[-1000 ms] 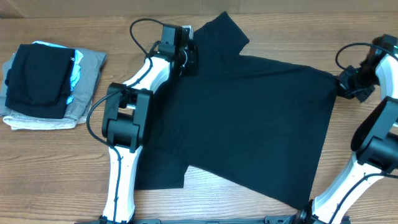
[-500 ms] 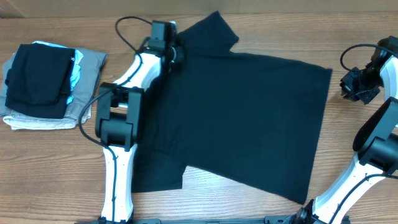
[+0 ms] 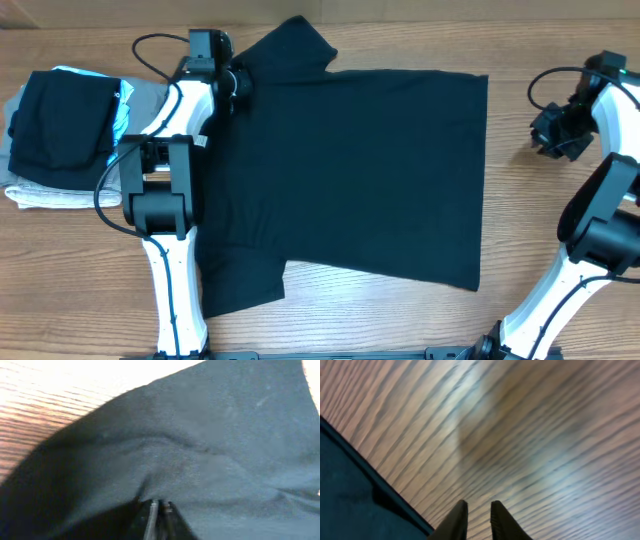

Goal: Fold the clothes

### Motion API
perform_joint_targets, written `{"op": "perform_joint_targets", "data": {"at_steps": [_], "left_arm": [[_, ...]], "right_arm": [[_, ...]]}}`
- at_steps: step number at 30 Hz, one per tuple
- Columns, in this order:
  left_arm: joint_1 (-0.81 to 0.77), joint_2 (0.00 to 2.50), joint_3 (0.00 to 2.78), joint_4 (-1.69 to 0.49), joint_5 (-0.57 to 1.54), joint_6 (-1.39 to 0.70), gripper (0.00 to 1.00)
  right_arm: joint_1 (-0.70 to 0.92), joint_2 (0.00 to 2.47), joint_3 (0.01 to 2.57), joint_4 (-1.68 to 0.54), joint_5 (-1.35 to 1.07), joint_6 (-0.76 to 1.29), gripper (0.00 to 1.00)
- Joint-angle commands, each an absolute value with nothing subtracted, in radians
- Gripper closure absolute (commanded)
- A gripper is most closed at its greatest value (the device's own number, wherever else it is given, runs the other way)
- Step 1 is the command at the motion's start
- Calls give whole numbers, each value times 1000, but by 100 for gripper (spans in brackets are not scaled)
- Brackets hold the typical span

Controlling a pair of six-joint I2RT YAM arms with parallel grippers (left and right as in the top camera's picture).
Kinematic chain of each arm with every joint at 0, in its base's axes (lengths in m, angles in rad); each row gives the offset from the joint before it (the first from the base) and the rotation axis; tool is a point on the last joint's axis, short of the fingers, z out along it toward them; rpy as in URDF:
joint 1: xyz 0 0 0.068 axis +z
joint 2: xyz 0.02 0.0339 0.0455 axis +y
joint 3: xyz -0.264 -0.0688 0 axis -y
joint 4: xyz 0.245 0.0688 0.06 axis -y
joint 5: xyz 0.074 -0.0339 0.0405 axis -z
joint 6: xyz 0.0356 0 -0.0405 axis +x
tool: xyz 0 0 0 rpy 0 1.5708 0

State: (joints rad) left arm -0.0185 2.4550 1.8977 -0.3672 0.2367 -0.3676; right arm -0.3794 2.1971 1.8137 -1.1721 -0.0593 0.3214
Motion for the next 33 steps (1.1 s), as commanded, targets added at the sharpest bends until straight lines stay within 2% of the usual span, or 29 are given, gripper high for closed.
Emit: {"op": "perform_joint_targets", "data": {"at_steps": [1, 6, 9, 14, 20, 24, 28, 33], "left_arm": [[6, 2410, 1892, -394, 231, -366, 79], [3, 2192, 1903, -445, 229, -343, 63], [3, 1984, 1903, -627, 216, -340, 50], [-8, 1751, 1903, -892, 118, -345, 48], [-22, 1566, 1903, -1165, 101, -363, 43], [-22, 1505, 1903, -1361, 100, -364, 47], [-22, 1498, 1870, -1570, 105, -374, 48], [-22, 1498, 1772, -1584, 105, -375, 47]], "right_arm": [[-360, 2195, 1816, -1176, -54, 326, 78], [-358, 2160, 1847, -1254, -118, 327, 73], [-359, 2090, 1848, -1335, -151, 366, 72], [-347, 1964, 1847, -1464, -151, 394, 71], [-297, 1796, 1820, -1581, -150, 413, 72], [-250, 1697, 1753, -1619, -150, 414, 72], [-192, 1545, 1513, -1602, -142, 449, 67], [-192, 1454, 1242, -1485, -142, 520, 61]]}}
